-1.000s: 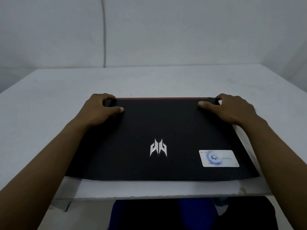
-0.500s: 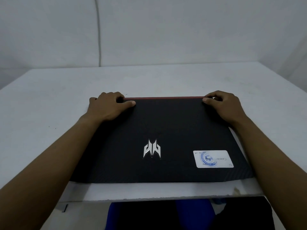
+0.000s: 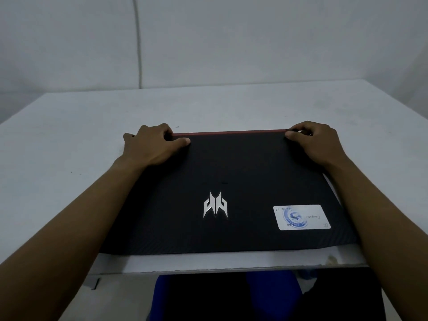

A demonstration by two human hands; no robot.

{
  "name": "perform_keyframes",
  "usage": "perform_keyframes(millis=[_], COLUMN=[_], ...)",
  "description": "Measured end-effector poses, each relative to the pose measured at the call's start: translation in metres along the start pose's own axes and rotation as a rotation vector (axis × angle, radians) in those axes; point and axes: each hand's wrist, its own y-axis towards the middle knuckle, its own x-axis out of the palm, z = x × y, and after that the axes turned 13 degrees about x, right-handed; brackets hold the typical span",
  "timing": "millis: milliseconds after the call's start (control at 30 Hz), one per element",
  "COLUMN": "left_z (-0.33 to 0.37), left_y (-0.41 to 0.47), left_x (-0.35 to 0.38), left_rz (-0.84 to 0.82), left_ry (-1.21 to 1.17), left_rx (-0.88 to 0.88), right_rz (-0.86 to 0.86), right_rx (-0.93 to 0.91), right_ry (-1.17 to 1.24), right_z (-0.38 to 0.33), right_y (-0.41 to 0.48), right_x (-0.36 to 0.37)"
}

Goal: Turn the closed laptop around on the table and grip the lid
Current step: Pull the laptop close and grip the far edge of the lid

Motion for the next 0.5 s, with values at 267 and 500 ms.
perform_keyframes(millis=[267, 500], left_z=[0.0000, -0.0010], left_y=[-0.0077, -0.0076], left_x=[0.0000, -0.0003], left_rz=[-0.008, -0.011], left_ry=[0.017, 0.022], left_rx=[-0.011, -0.012], right_rz=[0.007, 0.010], right_rx=[-0.020, -0.035], right_ry=[-0.017, -0.015], right_z=[0.0009, 0.0017], right_y=[-0.0002, 0.0001], right_x=[-0.0003, 0.0008])
